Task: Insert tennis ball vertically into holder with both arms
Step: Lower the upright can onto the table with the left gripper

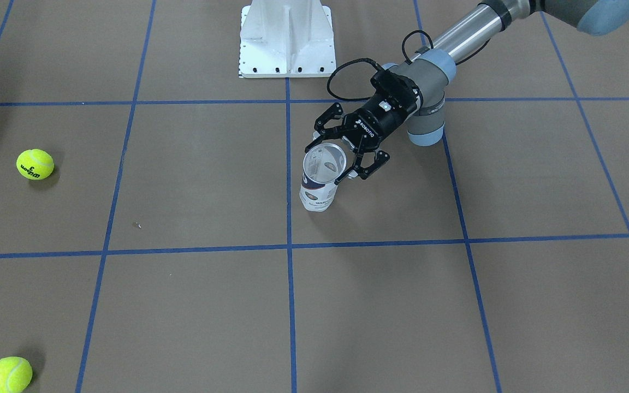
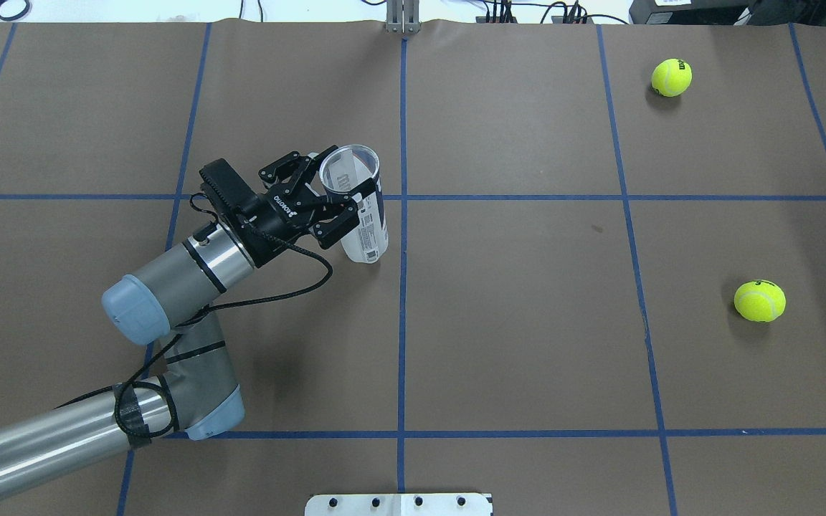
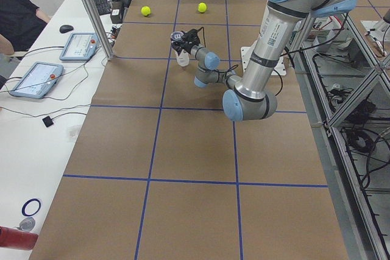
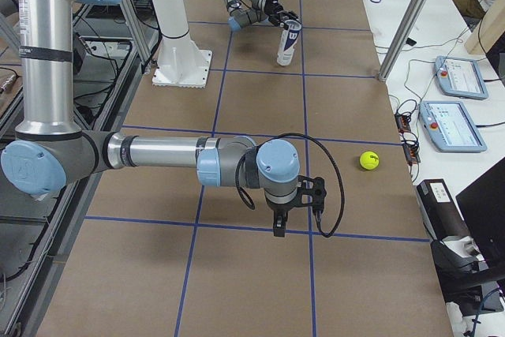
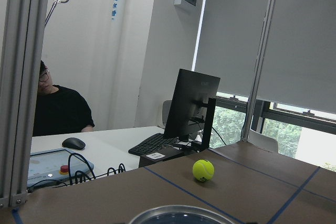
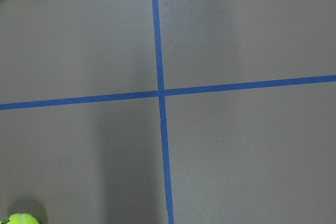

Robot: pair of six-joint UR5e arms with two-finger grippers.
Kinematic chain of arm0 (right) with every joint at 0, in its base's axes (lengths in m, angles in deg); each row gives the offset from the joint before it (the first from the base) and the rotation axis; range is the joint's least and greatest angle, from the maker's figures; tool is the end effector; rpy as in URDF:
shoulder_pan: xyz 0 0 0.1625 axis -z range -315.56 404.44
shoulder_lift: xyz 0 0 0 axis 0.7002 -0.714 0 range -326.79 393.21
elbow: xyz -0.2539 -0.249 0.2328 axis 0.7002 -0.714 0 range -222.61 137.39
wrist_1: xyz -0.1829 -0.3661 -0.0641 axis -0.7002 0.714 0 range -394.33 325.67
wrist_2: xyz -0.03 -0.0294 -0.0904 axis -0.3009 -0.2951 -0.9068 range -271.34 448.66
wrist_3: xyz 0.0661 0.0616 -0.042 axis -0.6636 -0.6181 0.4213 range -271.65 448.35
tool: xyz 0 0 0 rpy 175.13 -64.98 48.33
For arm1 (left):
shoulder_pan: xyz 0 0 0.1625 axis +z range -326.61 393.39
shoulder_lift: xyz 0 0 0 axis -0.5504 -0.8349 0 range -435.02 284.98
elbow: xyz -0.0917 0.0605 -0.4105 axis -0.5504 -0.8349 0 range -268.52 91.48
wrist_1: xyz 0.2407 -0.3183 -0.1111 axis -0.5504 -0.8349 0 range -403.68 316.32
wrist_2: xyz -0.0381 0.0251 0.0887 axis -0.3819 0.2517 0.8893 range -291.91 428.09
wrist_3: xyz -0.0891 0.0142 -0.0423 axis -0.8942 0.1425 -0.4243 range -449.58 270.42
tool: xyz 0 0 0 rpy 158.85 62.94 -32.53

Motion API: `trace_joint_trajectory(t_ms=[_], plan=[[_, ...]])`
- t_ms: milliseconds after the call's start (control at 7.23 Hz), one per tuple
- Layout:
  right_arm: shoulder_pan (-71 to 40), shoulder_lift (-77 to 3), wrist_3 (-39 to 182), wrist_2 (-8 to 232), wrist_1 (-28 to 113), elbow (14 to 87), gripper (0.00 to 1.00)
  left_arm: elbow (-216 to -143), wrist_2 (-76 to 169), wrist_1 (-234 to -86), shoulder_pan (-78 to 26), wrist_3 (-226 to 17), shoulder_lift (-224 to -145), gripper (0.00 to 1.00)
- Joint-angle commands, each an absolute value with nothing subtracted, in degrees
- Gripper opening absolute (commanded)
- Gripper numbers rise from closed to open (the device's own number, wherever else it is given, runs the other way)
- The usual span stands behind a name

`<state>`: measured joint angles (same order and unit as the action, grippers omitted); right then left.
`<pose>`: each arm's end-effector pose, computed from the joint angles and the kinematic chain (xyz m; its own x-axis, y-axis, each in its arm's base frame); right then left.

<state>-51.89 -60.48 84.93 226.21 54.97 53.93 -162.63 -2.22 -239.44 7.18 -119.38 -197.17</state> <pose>0.1111 -0.4586 0.6281 0.6681 0.0882 0.7389 -0.1501 0.9885 0.0177 0.4909 -0.4277 0.2782 0.3469 0.7398 -0.5765 0.7469 0.1539 0.6469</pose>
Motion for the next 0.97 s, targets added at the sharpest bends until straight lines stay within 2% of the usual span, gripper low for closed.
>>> trace_joint_trajectory(t_ms=[0, 691, 829], plan=[[-51.89, -60.57, 84.93, 226.21, 54.97, 53.98, 0.99, -162.18, -2.14, -239.76, 7.29, -119.37, -197.18, 0.44], [-51.89, -60.66, 84.93, 226.21, 54.97, 53.80, 0.99, -161.74, -2.14, -239.94, 7.82, -119.37, -197.44, 0.48], [-51.89, -60.66, 84.93, 226.21, 54.97, 53.72, 0.99, -161.65, -2.14, -239.85, 7.82, -119.37, -198.06, 0.57]])
